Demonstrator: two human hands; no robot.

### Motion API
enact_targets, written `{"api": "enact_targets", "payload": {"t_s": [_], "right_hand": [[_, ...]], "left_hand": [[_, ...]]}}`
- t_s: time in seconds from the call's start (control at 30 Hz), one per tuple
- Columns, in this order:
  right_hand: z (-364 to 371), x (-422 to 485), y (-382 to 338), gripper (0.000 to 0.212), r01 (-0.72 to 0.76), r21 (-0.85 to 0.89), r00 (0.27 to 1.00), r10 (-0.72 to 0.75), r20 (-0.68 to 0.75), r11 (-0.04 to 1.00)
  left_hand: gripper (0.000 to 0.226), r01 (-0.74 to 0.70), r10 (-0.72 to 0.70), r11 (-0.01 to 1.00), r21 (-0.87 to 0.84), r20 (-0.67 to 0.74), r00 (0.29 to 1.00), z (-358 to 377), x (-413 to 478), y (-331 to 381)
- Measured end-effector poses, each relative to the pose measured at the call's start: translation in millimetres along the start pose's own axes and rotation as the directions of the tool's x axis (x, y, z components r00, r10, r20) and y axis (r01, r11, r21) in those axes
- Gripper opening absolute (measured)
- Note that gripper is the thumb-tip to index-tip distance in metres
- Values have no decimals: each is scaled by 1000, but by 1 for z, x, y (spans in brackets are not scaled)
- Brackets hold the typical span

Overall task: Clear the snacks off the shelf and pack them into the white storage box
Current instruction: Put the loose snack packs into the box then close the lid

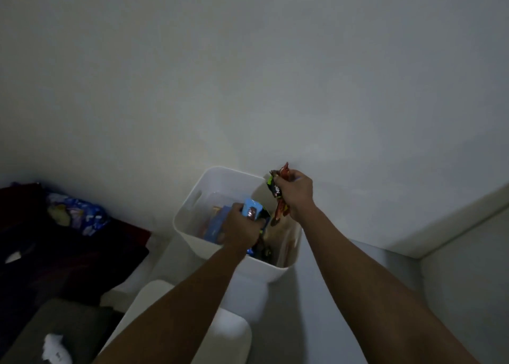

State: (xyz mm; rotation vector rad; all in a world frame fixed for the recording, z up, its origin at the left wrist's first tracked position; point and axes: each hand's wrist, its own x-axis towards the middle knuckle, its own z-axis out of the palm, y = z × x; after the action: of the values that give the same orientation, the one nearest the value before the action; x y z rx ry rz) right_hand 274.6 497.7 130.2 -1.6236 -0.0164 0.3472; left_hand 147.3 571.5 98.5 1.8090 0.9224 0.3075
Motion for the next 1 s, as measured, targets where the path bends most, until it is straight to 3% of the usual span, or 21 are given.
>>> {"api": "enact_targets", "payload": {"t_s": [0.1,0.23,0.3,0.37,0.47,0.6,0.7,0.77,0.83,0.9,1.0], "right_hand": [[18,-4,5,20,-4,-79,1000,3,-7,997],[33,-9,2,43,-71,-48,997,71,-17,996],[37,-13,-7,46,-102,11,995,102,-6,995],[36,-17,-13,61,-138,88,990,139,-5,987],[32,-27,-18,77,-127,56,989,131,-74,990],[27,-57,-25,65,-71,63,979,81,-186,996],[31,-96,-12,31,58,12,959,-53,-279,998],[35,-128,12,16,115,-96,937,-140,-320,989],[38,-162,47,10,149,-213,923,-213,-320,966],[39,-195,90,9,122,-314,930,-219,-294,941],[35,-236,163,19,-86,-444,965,-36,-260,892]], "left_hand": [[61,77,-68,996,-39,197,978,-3,8,-5],[65,155,-78,974,-164,402,912,-17,17,4],[69,218,-85,944,-246,455,886,-21,21,7],[58,276,-90,899,-339,474,876,-23,22,13],[46,303,-55,853,-426,503,863,-25,24,16],[73,192,-1,933,-305,529,848,-38,24,17],[61,-123,167,982,-141,367,915,-64,16,11],[48,-419,423,906,-60,182,888,-93,4,-9],[43,-610,602,792,32,123,789,-118,-8,-47],[51,-633,609,758,156,178,773,-136,-14,-96],[72,-506,417,792,341,304,857,-162,-18,-172]]}}
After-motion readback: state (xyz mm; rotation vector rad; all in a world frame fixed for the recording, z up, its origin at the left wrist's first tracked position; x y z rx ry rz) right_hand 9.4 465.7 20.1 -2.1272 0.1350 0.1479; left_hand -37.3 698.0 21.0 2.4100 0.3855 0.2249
